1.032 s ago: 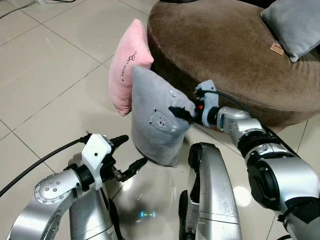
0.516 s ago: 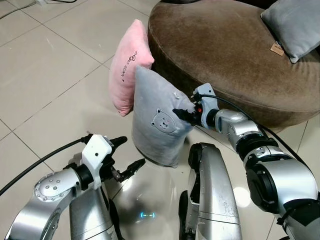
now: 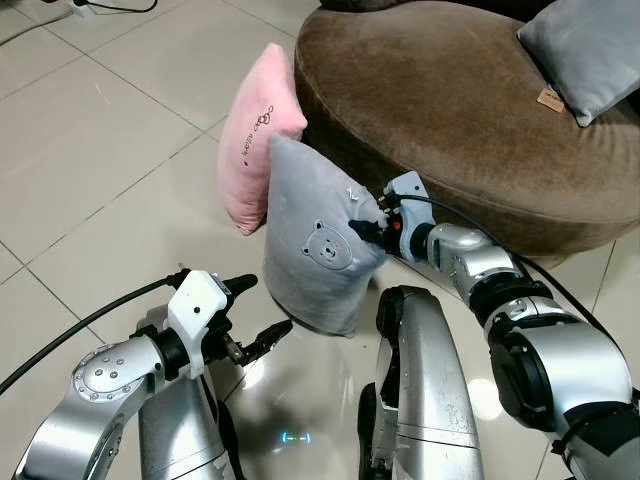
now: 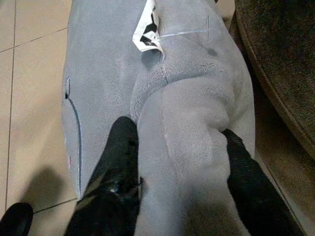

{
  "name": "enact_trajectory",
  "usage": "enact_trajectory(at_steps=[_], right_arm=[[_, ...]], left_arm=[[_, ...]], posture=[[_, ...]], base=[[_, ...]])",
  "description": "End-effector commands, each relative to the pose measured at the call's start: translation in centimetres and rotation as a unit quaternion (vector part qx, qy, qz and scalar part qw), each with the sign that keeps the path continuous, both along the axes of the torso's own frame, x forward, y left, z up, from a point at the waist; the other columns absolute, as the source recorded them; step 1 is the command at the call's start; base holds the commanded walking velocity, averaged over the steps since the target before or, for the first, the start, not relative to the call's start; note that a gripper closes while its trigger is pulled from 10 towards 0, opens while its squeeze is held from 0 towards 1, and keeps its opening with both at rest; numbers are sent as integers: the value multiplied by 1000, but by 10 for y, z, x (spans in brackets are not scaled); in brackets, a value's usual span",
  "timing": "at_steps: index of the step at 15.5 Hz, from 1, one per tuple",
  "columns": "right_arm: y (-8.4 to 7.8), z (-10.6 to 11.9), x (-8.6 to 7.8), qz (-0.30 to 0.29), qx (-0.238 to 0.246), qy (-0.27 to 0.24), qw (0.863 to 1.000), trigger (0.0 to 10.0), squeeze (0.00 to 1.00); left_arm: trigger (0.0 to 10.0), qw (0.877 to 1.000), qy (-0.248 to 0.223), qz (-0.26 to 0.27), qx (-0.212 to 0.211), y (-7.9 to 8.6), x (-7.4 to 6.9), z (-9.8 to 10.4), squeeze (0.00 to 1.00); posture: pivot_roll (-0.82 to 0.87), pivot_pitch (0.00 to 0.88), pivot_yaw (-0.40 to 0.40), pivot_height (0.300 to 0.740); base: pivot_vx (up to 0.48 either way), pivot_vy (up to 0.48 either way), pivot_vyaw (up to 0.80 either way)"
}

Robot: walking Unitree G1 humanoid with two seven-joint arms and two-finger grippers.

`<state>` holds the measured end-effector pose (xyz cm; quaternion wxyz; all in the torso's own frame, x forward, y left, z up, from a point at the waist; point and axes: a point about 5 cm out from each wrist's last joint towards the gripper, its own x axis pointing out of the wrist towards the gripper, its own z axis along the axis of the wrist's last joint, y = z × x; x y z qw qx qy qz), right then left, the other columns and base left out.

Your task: Move the pillow to the sofa from floor

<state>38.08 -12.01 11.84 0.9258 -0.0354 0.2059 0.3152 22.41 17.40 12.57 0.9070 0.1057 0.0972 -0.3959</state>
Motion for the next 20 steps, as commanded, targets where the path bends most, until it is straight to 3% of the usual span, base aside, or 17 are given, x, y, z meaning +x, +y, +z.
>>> enact_trajectory(at_steps=[1,6,11,14,17,20], right_arm=[[0,-14,-7,3,-7,23,1000,0,0],[5,-13,-7,3,18,17,1000,0,0],[3,-21,-12,-60,94,0,994,0,0],[-2,-24,-21,-105,142,-26,984,0,0],[-5,-13,-35,-124,172,-68,975,0,0],[-3,-10,-65,-138,185,-77,970,0,0]], left_arm=[[10000,1000,9,-7,5,0,-2,-4,486],[10000,1000,5,-6,2,-2,-2,-6,490],[10000,999,-3,40,-15,2,-8,-10,494],[10000,995,-26,98,-4,8,-11,-12,490],[10000,976,-76,202,-6,19,-2,-5,486],[10000,960,-107,256,-24,14,3,2,490]], posture=[[-5,192,-69,408],[-12,165,-63,408],[-16,101,-34,408],[-26,39,-23,408],[-25,0,-19,408],[-35,0,-22,408]], base=[[0,0,0],[0,0,0],[0,0,0],[0,0,0],[0,0,0],[0,0,0]])
